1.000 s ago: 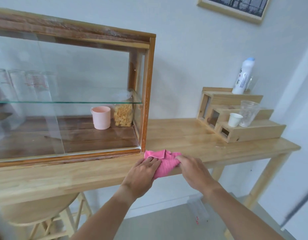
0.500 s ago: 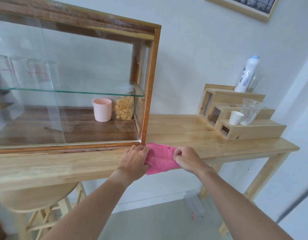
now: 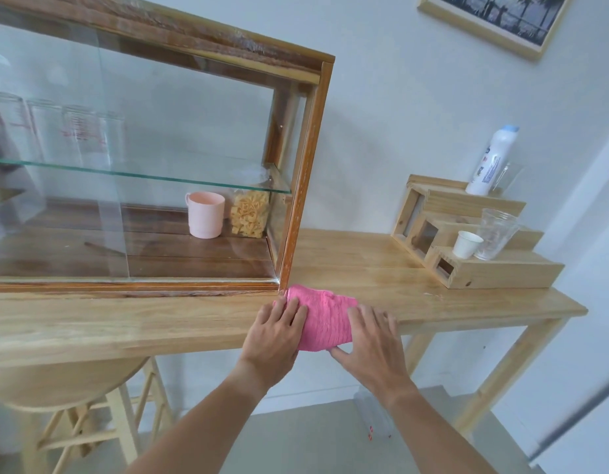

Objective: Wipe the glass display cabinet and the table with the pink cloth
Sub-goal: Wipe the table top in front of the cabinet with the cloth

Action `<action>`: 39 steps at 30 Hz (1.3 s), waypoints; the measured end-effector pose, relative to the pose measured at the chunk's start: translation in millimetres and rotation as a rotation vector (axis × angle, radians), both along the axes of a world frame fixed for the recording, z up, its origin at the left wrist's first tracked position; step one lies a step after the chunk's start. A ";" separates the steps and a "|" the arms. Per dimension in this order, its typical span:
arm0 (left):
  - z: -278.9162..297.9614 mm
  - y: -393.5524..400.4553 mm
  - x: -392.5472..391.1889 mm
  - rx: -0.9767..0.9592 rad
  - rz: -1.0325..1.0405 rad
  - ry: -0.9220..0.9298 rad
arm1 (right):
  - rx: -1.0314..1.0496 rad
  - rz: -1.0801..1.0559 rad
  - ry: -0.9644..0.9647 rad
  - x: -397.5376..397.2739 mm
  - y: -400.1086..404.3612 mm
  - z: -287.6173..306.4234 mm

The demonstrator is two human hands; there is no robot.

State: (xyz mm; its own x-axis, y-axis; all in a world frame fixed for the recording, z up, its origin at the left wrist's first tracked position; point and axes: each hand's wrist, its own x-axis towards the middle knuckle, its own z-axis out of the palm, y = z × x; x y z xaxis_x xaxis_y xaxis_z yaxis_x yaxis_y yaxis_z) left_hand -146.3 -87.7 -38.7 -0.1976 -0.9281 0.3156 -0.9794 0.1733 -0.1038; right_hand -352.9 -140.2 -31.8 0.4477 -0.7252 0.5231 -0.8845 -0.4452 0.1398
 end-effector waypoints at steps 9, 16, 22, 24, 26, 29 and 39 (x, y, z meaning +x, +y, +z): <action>12.1 -6.0 8.3 0.009 -0.020 -0.047 | 0.034 -0.012 -0.012 14.5 6.3 -9.1; 15.4 -1.6 6.8 -0.115 -0.234 -0.076 | 0.151 0.155 0.195 -15.5 -17.7 23.6; 1.7 -3.8 -21.3 0.039 -0.044 -0.027 | 0.295 0.136 0.143 -11.3 -3.2 18.6; 4.1 -5.7 -30.9 0.090 0.026 -0.004 | 0.285 0.105 0.114 -10.4 -4.6 3.6; 5.1 -7.4 -37.9 0.093 0.084 0.009 | 0.274 0.082 0.075 -6.5 -7.7 -5.3; 5.8 -14.8 -39.0 0.097 0.114 0.014 | 0.316 0.053 0.087 -0.1 -9.5 -5.1; 26.2 -50.5 -26.4 0.306 0.070 0.057 | 0.786 0.004 0.077 9.1 -36.5 37.3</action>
